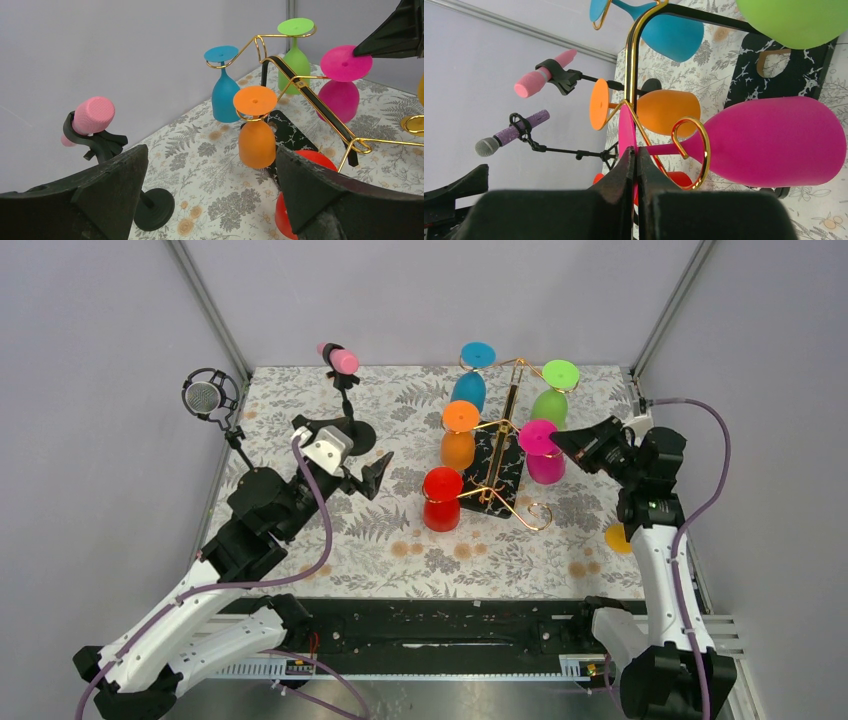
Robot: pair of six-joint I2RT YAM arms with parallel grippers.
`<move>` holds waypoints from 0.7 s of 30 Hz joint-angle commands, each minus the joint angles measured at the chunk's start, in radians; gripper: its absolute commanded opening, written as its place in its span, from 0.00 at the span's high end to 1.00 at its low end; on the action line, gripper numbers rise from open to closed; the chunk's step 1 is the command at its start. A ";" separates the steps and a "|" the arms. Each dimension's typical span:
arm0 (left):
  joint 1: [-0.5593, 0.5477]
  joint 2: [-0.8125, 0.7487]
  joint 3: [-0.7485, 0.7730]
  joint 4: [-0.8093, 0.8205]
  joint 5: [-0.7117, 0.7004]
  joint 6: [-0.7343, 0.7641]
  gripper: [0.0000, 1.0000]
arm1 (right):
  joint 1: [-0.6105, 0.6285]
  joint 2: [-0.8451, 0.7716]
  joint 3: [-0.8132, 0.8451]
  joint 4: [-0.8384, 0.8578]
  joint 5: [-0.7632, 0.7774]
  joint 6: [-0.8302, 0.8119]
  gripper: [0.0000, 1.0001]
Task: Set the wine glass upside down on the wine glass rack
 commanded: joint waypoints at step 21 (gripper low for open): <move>0.005 -0.004 0.002 0.073 0.046 0.006 0.01 | -0.004 -0.112 -0.011 -0.081 0.335 -0.009 1.00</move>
